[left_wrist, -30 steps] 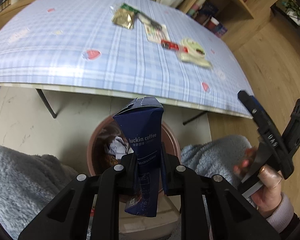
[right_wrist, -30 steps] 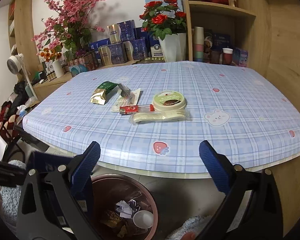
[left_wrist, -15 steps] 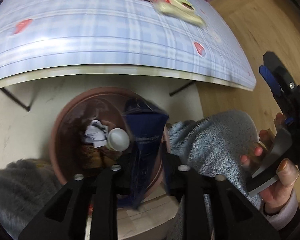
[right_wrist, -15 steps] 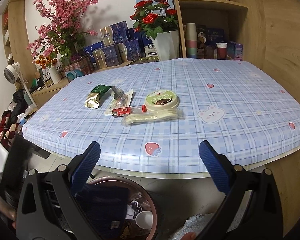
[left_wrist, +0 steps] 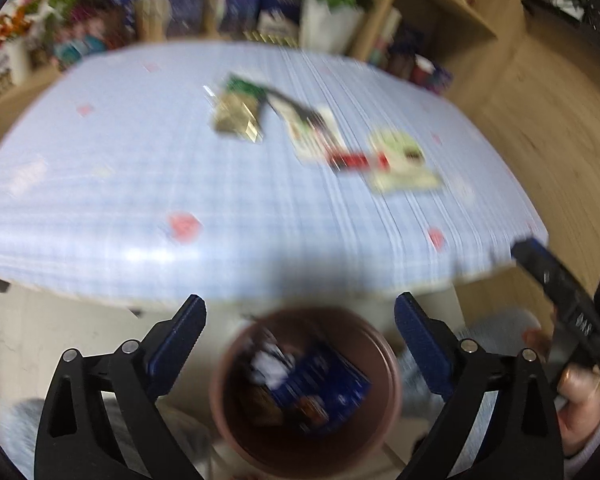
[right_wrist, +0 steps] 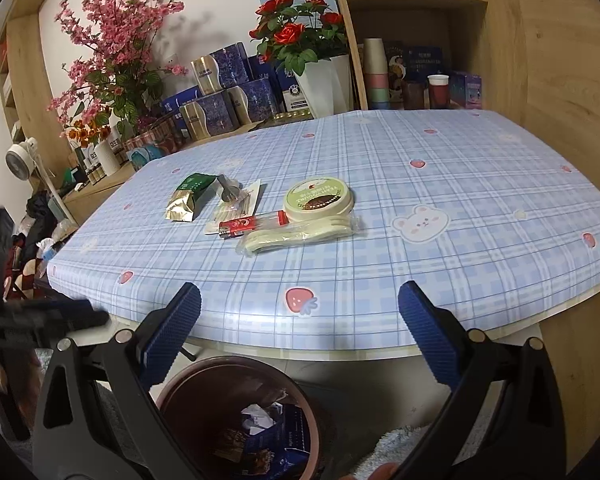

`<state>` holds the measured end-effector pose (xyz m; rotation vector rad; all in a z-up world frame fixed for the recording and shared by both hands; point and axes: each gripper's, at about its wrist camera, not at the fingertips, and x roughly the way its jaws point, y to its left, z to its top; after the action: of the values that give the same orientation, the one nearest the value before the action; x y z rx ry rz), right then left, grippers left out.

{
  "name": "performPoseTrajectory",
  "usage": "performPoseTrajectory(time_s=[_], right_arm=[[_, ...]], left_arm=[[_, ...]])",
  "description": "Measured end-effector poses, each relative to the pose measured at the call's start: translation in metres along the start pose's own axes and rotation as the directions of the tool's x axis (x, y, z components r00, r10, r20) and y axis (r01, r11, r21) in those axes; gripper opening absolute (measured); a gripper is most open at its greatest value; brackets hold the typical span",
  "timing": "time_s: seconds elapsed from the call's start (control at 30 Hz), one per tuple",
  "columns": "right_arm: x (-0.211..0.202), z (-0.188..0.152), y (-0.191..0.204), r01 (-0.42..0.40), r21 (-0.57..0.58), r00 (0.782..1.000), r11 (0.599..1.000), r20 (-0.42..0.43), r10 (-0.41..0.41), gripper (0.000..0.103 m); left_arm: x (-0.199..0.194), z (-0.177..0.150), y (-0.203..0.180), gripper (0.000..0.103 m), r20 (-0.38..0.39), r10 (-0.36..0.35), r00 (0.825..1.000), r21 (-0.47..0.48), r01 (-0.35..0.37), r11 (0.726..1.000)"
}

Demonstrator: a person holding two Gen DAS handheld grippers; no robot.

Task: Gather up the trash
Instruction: 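Reach to the green snack packet and grasp it with the left tool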

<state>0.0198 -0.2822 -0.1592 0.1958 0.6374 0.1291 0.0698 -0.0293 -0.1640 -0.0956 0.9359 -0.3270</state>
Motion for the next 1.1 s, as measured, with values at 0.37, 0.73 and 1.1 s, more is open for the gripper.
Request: performPoseTrajectory(time_s=[0.37,0.73,1.1], right_arm=[[0.017,0.009,0.002,-0.006,-0.028,0.999,1.0,-0.034,0.005,0.097],[0.044,0.024,-0.007,0.009,-0.04,0.996,0.999,-0.088,-0.013,0.097],[0.082,0.049,-0.025,0.038,-0.041,0.992,0.998,-0.122,-0.043,0.097]], left_arm=[[-0.009,0.035,0.042,0.095,0.062,0.118,0.991,-0.079,-0.113,0.99],[0.028,0.077,0.047,0.095,0.083,0.155,0.984,-0.053,-0.151,0.987],[0.099,0.142,0.041,0.095,0.061,0.192,0.979,-0.02,-0.191,0.981]])
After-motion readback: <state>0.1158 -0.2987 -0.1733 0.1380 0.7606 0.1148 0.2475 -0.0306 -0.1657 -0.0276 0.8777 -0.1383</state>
